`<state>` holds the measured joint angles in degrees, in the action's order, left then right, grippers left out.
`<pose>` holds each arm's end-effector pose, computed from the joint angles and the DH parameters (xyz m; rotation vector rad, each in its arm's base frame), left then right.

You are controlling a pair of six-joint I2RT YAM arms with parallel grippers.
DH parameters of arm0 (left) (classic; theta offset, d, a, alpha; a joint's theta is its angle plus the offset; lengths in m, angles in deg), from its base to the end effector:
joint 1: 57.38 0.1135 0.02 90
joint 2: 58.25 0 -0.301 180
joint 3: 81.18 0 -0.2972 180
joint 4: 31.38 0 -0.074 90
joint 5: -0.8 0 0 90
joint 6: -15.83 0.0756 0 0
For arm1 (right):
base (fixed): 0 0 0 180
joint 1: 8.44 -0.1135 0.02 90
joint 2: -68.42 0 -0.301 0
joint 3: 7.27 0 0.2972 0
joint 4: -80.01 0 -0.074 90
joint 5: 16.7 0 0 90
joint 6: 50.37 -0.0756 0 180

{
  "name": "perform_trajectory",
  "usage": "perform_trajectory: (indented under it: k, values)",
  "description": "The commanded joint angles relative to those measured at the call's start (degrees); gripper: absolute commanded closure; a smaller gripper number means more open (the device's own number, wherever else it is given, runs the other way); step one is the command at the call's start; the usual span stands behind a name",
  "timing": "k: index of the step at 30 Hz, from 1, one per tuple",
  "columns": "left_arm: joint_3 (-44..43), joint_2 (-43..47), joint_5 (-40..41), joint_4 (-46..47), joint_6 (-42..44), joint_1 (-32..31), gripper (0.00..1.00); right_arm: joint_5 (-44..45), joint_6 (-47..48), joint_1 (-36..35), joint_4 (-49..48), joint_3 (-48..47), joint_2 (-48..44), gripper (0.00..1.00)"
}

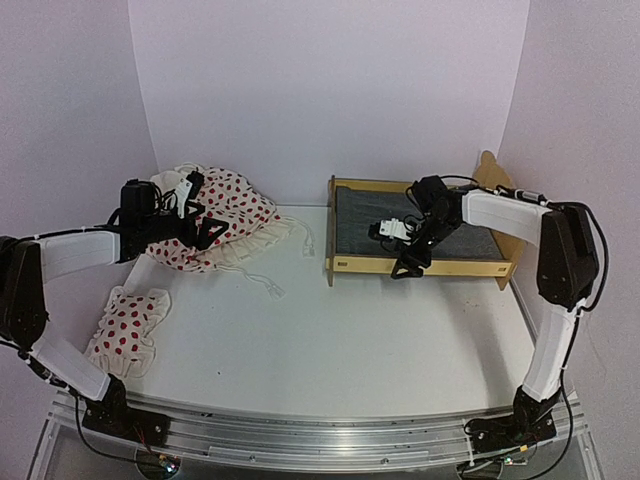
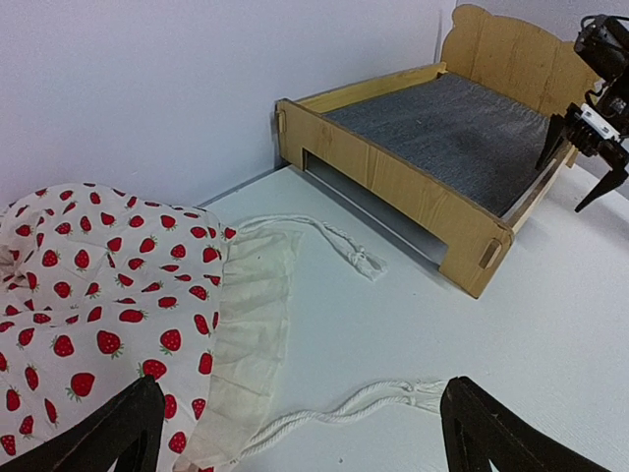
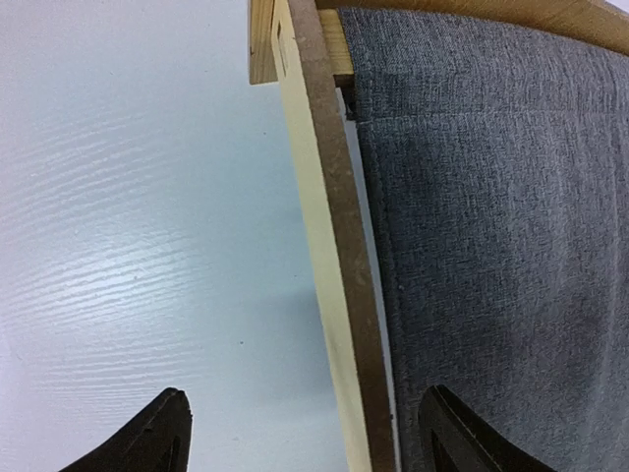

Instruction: Set up the pet bed

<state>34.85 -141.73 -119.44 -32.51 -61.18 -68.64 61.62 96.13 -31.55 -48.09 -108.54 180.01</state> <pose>0.3813 -0.1147 0.2642 0.7374 1.7616 -0.4875 0.4466 0.2072 0.2092 -1.7280 1.9701 0.0705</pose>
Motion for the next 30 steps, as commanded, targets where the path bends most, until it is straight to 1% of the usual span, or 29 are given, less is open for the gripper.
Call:
perform_trajectory:
  k: [1,6,7,8,10,11,13,16,20,24,27,30]
  values:
    - [-2.1,0.0,-1.2,-2.3,2.6,-0.1,0.0,4.4,5.0,-0.8,0.3,-2.7,3.6,0.22]
    - [-1.8,0.3,-3.0,-2.5,1.7,0.0,0.0,5.7,5.4,-1.4,0.0,-3.2,5.7,0.26]
    - [-1.7,0.4,-2.9,-2.4,1.7,0.0,0.0,6.1,5.4,-1.5,0.0,-3.2,6.1,0.29]
    - [-1.7,0.4,-2.8,-2.3,1.6,0.0,0.0,6.3,5.5,-1.6,0.0,-3.3,6.5,0.33]
    - [-2.0,0.4,-2.2,-2.5,1.7,0.0,0.0,6.3,5.7,-2.4,0.0,-3.0,6.5,0.44]
    - [-2.3,0.4,-2.0,-2.8,1.9,0.0,0.0,6.5,6.1,-3.1,0.1,-2.8,6.2,0.47]
    - [-4.2,-0.3,-2.4,-6.3,3.4,0.0,0.0,7.1,6.7,-4.9,0.4,-2.0,5.2,0.52]
    - [-8.0,-2.2,-1.9,-13.6,7.5,0.0,0.05,7.1,6.7,-8.4,1.4,-0.3,3.4,0.64]
    - [-14.4,-6.7,6.6,-24.8,13.1,0.0,0.07,6.7,6.5,-14.4,1.6,3.0,0.2,0.69]
    - [-20.3,-13.2,16.4,-31.3,20.7,0.4,0.05,6.3,2.1,-19.9,1.6,4.2,-2.2,0.7]
    - [-23.8,-18.3,21.1,-31.7,23.4,1.3,0.04,5.8,-2.0,-23.3,1.5,4.1,-2.9,0.69]
    - [-25.2,-22.7,24.6,-27.4,26.7,2.0,0.04,5.6,-6.6,-26.2,1.4,2.6,-2.1,0.67]
